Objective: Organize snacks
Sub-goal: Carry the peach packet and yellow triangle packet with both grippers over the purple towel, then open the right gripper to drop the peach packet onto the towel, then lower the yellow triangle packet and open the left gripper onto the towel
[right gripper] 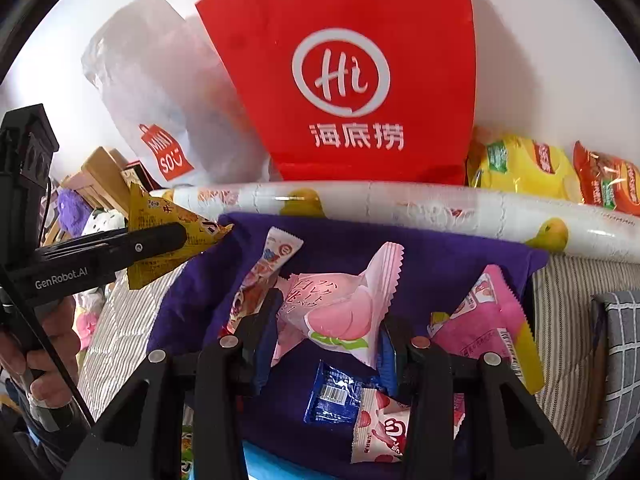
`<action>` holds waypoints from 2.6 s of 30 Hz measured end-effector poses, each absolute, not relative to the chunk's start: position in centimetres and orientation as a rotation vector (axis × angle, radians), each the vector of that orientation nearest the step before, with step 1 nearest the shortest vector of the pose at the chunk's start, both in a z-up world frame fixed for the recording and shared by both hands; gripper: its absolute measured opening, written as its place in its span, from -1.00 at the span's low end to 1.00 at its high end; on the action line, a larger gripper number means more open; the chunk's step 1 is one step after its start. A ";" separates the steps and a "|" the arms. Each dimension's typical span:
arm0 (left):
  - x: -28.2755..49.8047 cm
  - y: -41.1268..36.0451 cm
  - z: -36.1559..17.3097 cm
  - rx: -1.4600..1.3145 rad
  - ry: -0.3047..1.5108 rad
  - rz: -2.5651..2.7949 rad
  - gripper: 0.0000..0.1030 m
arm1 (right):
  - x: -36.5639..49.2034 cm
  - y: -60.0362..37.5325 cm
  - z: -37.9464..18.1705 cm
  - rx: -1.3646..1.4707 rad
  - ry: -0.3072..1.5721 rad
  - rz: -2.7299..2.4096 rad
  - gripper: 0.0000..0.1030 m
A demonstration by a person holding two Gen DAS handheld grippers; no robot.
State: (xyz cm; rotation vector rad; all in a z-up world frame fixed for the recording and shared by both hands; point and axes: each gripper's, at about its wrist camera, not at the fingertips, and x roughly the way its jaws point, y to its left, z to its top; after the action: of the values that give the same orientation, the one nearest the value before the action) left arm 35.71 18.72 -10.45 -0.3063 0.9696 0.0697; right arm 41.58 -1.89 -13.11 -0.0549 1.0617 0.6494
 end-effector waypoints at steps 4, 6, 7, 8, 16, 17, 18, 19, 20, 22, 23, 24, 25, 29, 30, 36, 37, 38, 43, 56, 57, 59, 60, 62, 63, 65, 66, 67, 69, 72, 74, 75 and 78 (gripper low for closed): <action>35.9 18.6 -11.0 -0.306 0.981 0.065 -0.18 | 41.7 -2.0 -13.6 -0.069 1.071 0.643 -0.17; 35.9 18.6 -11.1 -0.308 0.983 0.067 -0.18 | 41.7 -1.8 -13.9 -0.078 1.076 0.642 -0.17; 35.9 18.7 -11.0 -0.308 0.981 0.066 -0.18 | 41.6 -1.7 -14.1 -0.084 1.077 0.641 -0.17; 35.9 18.7 -11.0 -0.308 0.979 0.066 -0.18 | 41.6 -1.6 -14.2 -0.091 1.081 0.639 -0.17; 36.0 18.7 -11.0 -0.305 0.986 0.069 -0.18 | 41.4 -0.8 -15.6 -0.147 1.123 0.622 -0.16; 36.0 18.7 -11.1 -0.303 0.986 0.069 -0.18 | 41.4 -0.8 -15.8 -0.155 1.128 0.620 -0.16; 36.1 18.6 -11.1 -0.302 0.987 0.069 -0.18 | 41.4 -0.7 -16.1 -0.164 1.136 0.621 -0.16; 36.1 18.6 -11.1 -0.301 0.988 0.068 -0.18 | 41.4 -0.6 -16.3 -0.170 1.143 0.622 -0.16; 36.1 18.7 -11.1 -0.302 0.990 0.068 -0.18 | 41.4 -0.5 -16.5 -0.173 1.150 0.621 -0.16; 36.2 18.7 -11.2 -0.305 0.991 0.068 -0.18 | 41.5 -0.5 -16.9 -0.178 1.163 0.618 -0.16; 36.2 18.8 -11.2 -0.308 0.991 0.068 -0.18 | 41.6 -0.5 -17.1 -0.180 1.169 0.617 -0.14; 36.1 18.9 -11.1 -0.315 0.991 0.067 -0.18 | 41.6 -0.5 -17.3 -0.177 1.173 0.613 -0.12; 36.1 19.0 -11.1 -0.324 0.990 0.065 -0.18 | 41.7 -0.5 -17.4 -0.175 1.179 0.609 -0.11; 36.0 19.4 -11.1 -0.338 0.991 0.068 -0.18 | 42.0 -0.5 -18.0 -0.178 1.202 0.592 -0.11; 36.0 19.4 -11.1 -0.338 0.992 0.070 -0.18 | 42.0 -0.5 -18.1 -0.182 1.203 0.587 -0.11; 36.1 19.6 -11.2 -0.339 0.996 0.076 -0.18 | 41.9 -0.8 -17.1 -0.176 1.179 0.580 -0.11; 36.1 19.6 -11.3 -0.339 0.999 0.077 -0.18 | 41.8 -0.9 -16.7 -0.173 1.170 0.581 -0.10; 36.2 19.5 -11.4 -0.337 1.002 0.077 -0.18 | 41.8 -1.1 -16.2 -0.170 1.157 0.579 -0.06; 36.8 18.6 -12.2 -0.313 1.028 0.074 -0.18 | 41.4 -2.3 -13.6 -0.164 1.075 0.555 0.04; 37.7 16.4 -14.2 -0.257 1.099 0.060 -0.18 | 41.9 -4.9 -10.2 -0.134 0.958 0.463 0.19; 37.7 16.4 -14.2 -0.254 1.101 0.059 -0.18 | 42.0 -4.9 -10.2 -0.134 0.958 0.462 0.19; 37.7 16.4 -14.2 -0.254 1.101 0.060 -0.18 | 42.0 -4.9 -10.2 -0.130 0.962 0.465 0.19; 37.7 16.4 -14.2 -0.255 1.101 0.060 -0.18 | 42.0 -4.8 -10.3 -0.129 0.965 0.465 0.19; 37.6 16.4 -14.2 -0.255 1.101 0.058 -0.18 | 41.9 -4.8 -10.4 -0.129 0.968 0.469 0.19; 37.6 16.4 -14.2 -0.256 1.102 0.058 -0.18 | 41.9 -4.6 -10.4 -0.132 0.969 0.472 0.19; 37.6 16.4 -14.2 -0.254 1.105 0.057 -0.17 | 41.7 -4.4 -10.4 -0.139 0.971 0.475 0.19; 37.6 16.3 -14.2 -0.252 1.108 0.056 -0.17 | 41.7 -4.3 -10.5 -0.141 0.971 0.477 0.19; 37.6 16.3 -14.2 -0.251 1.109 0.056 -0.17 | 41.7 -4.2 -10.5 -0.142 0.971 0.479 0.19; 37.6 16.3 -14.1 -0.249 1.111 0.056 -0.17 | 41.6 -4.2 -10.5 -0.143 0.970 0.482 0.19; 37.6 16.2 -14.1 -0.249 1.123 0.052 -0.17 | 41.5 -4.2 -10.3 -0.138 0.962 0.483 0.19; 37.6 16.1 -14.1 -0.249 1.132 0.047 -0.15 | 41.4 -4.3 -10.2 -0.132 0.954 0.481 0.19; 37.7 16.1 -14.1 -0.248 1.137 0.045 -0.14 | 41.4 -4.4 -10.1 -0.130 0.952 0.479 0.19; 37.6 15.7 -13.7 -0.237 1.139 0.033 -0.06 | 41.4 -4.3 -10.0 -0.124 0.951 0.478 0.20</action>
State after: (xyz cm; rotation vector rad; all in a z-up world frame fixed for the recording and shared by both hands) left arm 37.59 15.74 -13.75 -0.2374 1.1392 0.0329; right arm 41.39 -4.31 -10.03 -0.1239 0.9511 0.4781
